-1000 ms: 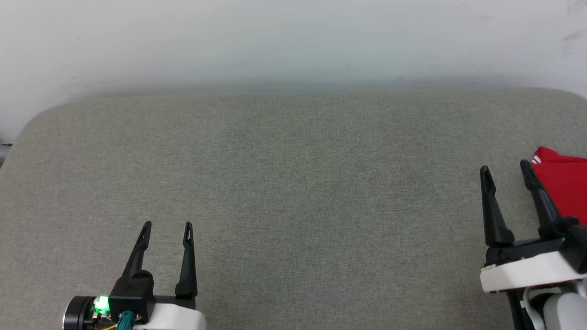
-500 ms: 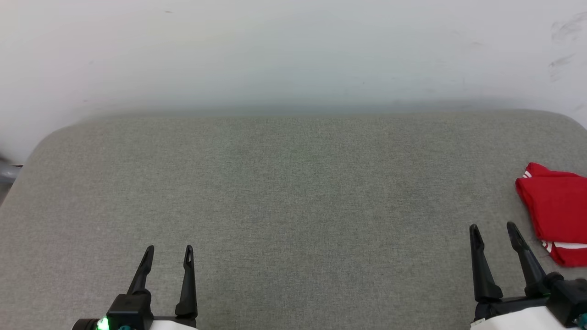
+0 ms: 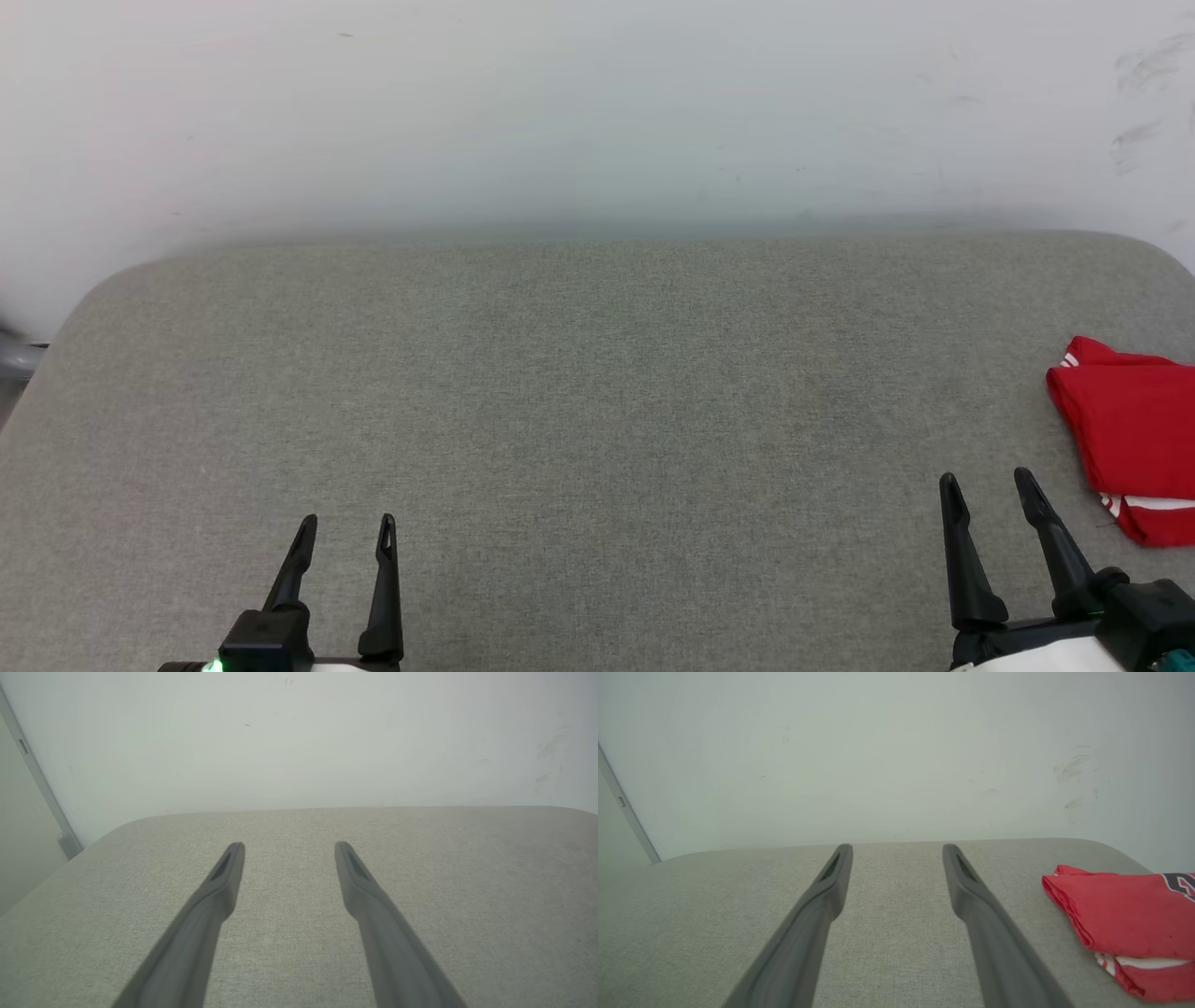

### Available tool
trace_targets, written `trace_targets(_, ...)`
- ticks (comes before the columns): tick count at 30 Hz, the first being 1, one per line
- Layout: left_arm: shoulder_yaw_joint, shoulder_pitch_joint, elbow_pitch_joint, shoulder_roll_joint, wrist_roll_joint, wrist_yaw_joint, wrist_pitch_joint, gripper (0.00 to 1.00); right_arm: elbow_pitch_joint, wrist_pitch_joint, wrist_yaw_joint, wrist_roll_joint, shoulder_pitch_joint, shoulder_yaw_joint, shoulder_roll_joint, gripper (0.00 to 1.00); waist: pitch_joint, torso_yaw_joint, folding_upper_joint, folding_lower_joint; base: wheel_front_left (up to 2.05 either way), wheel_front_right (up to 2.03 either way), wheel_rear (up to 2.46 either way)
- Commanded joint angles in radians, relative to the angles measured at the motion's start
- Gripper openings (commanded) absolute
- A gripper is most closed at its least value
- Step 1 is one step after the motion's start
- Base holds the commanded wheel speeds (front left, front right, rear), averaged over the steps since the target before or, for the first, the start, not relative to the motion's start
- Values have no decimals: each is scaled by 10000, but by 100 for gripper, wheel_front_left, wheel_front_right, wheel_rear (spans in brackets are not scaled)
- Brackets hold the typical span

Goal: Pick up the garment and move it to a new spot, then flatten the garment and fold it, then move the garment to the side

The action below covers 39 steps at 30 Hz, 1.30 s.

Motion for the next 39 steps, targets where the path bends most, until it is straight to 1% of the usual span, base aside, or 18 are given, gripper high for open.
trace_targets(1,37,40,22,-19,54,-57,-23,100,-24,-27,-8,67,90,2,60,100,2,10,-1,0,0,0,0)
trace_targets(6,87,38,42,-52,83,-81,-23,100,-11,-27,-8,73,70,-18,73,100,-7,22,-1,0,0,0,0)
trace_targets(7,64,4,52,-37,16,-72,0,0,29,0,2,-5,3,-11,15,0,-7,23,-1,0,0,0,0)
trace_targets(12,56,63,507,-55,-172,-87,91,0,448,70,2,147,25,33,13,0,-6,24,-1,1,0,0,0)
trace_targets(17,176,-131,625,-77,-1229,-190,359,0,569,270,1,1228,-126,44,-41,0,4,25,-1,1,0,0,0)
trace_targets(18,176,-131,625,-77,-1229,-190,359,0,569,270,1,1228,-126,44,-41,0,4,25,-1,1,0,0,0)
trace_targets(28,374,-463,811,-118,-3164,-381,830,0,842,653,1,3179,-459,49,-131,0,23,25,-1,1,0,0,0)
trace_targets(29,411,-525,847,-125,-3523,-419,917,0,890,724,0,3541,-514,47,-144,0,26,26,-1,1,0,0,0)
trace_targets(39,562,-793,997,-154,-5038,-567,1287,0,1093,1041,0,5040,-759,26,-192,0,43,27,-1,1,0,0,0)
